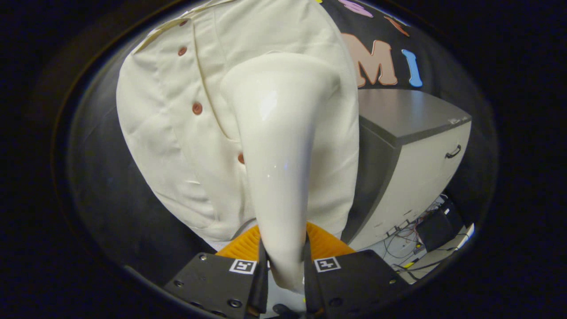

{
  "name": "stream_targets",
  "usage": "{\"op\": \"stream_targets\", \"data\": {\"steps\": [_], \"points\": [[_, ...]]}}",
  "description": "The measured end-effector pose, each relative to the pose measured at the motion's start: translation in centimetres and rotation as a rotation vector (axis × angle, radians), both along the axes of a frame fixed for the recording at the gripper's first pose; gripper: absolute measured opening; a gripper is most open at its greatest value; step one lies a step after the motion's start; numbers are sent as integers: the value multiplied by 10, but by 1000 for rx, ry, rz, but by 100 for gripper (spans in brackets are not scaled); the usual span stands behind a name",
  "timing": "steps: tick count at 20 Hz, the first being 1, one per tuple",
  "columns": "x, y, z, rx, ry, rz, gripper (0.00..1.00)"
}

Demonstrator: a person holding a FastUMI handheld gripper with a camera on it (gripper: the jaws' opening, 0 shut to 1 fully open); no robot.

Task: Iron the clothes twice with a garment steamer, once on the left side and once on the right side.

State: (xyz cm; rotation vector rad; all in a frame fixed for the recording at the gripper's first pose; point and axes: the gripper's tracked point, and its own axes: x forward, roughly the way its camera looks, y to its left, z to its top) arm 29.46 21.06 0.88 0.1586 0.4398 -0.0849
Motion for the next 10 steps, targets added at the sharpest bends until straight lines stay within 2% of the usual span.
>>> {"op": "stream_targets", "data": {"steps": [10], "points": [[-14, -13, -61, 10, 113, 27, 34]]}}
